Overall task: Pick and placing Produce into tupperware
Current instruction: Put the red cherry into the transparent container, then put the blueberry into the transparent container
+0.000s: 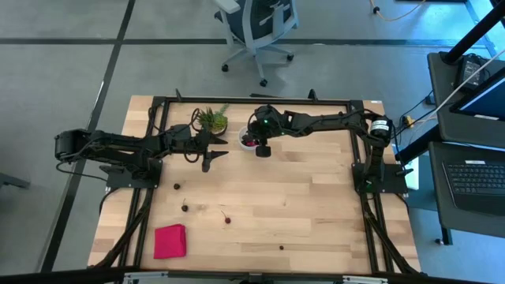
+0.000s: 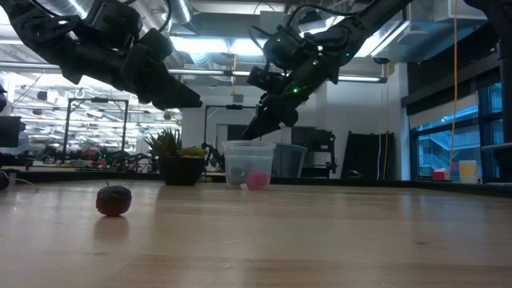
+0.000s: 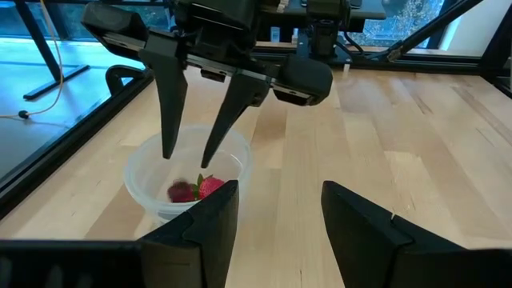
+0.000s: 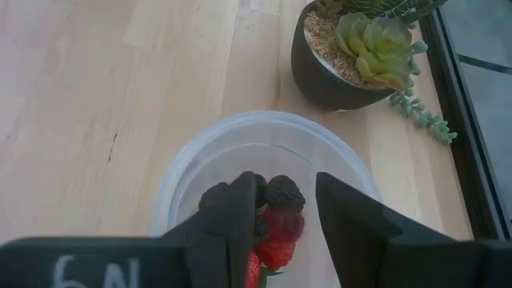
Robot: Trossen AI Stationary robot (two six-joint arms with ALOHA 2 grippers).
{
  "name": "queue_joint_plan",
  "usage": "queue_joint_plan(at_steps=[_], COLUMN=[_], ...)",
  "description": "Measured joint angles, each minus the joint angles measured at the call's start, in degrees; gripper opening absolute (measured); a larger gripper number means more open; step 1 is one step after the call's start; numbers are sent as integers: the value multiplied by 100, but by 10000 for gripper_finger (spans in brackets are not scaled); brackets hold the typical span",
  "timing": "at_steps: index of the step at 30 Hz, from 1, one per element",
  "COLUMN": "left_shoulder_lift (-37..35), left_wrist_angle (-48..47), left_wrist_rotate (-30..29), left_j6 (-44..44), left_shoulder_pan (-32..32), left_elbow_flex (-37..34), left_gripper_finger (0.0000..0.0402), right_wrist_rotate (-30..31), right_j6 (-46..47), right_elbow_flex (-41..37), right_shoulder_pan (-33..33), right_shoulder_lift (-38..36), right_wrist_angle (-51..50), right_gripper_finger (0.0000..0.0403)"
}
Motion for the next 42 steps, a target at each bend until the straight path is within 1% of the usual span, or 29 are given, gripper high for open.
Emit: queue_joint_plan(at_steps=[5, 10, 13, 16, 21, 24, 27, 31, 35, 38, 42], left_shoulder_lift=[0, 0, 0, 0, 0, 0, 0, 0, 0, 0, 0], left_wrist_angle=[-18, -18, -23, -82, -84, -83, -83, -83, -81, -81, -81], left_wrist_rotate=[0, 0, 0, 0, 0, 0, 0, 0, 0, 0, 0], left_j6=[0, 0, -1, -2, -2, -2, -4, -4, -4, -15, -24], left_shoulder_pan=[-1, -1, 0, -2, -2, -2, -2, -1, 0, 0, -2], left_elbow_flex=[0, 0, 0, -2, 0, -1, -2, -1, 0, 0, 0], left_gripper_finger=[173, 173, 173, 173, 173, 173, 173, 173, 173, 173, 173], right_wrist_rotate=[-2, 0, -4, -42, -126, -120, -111, -124, -122, -123, -335], right_j6=[2, 10, 284, 316, 433, 653, 743, 1340, 2084, 2753, 2827], right_elbow_flex=[0, 0, 0, 0, 7, 9, 9, 9, 5, 4, 4], right_shoulder_pan=[0, 0, 17, 128, 494, 762, 1122, 1735, 2408, 2878, 3513], right_shoulder_lift=[0, -2, -36, -255, -642, -809, -879, -881, -852, -852, -852], right_wrist_angle=[1, 0, -33, -293, -883, -1373, -2065, -2698, -3115, -3163, -3160], right_gripper_finger=[149, 151, 151, 151, 151, 152, 152, 152, 152, 152, 152])
